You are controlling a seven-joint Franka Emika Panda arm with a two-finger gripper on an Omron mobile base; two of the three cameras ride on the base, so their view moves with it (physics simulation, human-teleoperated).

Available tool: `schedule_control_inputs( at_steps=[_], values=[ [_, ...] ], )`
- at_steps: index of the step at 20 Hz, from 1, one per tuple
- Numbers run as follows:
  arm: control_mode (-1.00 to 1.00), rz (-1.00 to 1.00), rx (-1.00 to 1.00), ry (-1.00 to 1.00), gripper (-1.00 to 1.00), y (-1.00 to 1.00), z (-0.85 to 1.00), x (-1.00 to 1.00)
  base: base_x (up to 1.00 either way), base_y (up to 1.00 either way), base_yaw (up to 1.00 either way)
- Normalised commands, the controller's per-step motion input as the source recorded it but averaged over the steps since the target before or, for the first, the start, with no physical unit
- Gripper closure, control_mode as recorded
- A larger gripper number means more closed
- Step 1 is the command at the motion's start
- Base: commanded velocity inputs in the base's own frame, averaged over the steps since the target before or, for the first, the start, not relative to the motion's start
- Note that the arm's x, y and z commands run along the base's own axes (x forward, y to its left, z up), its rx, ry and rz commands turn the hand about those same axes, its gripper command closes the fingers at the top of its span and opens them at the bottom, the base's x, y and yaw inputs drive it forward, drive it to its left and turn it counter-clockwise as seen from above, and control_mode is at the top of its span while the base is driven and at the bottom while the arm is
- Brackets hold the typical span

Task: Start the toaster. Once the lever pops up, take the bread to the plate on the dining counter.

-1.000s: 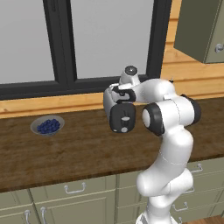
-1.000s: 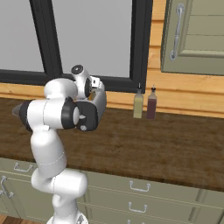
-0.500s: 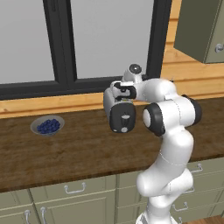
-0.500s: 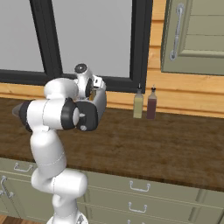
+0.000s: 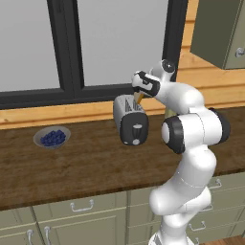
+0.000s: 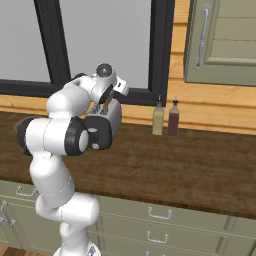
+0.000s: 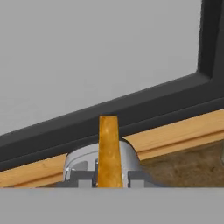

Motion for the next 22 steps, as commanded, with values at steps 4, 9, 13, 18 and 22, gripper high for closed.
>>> schedule_control_inputs(
  at_steps=[4,9,13,18,22],
  values=[
    [-1.00,-0.10,0.11,-0.12,1.00,-0.16,1.00,-0.90,0.00,0.00,0.00],
    [-1.00,-0.02,-0.02,-0.01,1.00,-0.08,0.93,-1.00,0.00,0.00,0.00],
    [-1.00,0.03,-0.18,0.01,1.00,-0.01,0.49,-1.00,0.00,0.00,0.00],
    [-1.00,0.06,-0.24,0.00,1.00,-0.01,-0.09,-1.00,0.00,0.00,0.00],
    [-1.00,0.06,-0.20,0.00,1.00,0.00,-0.53,-1.00,0.00,0.00,0.00]
  ],
)
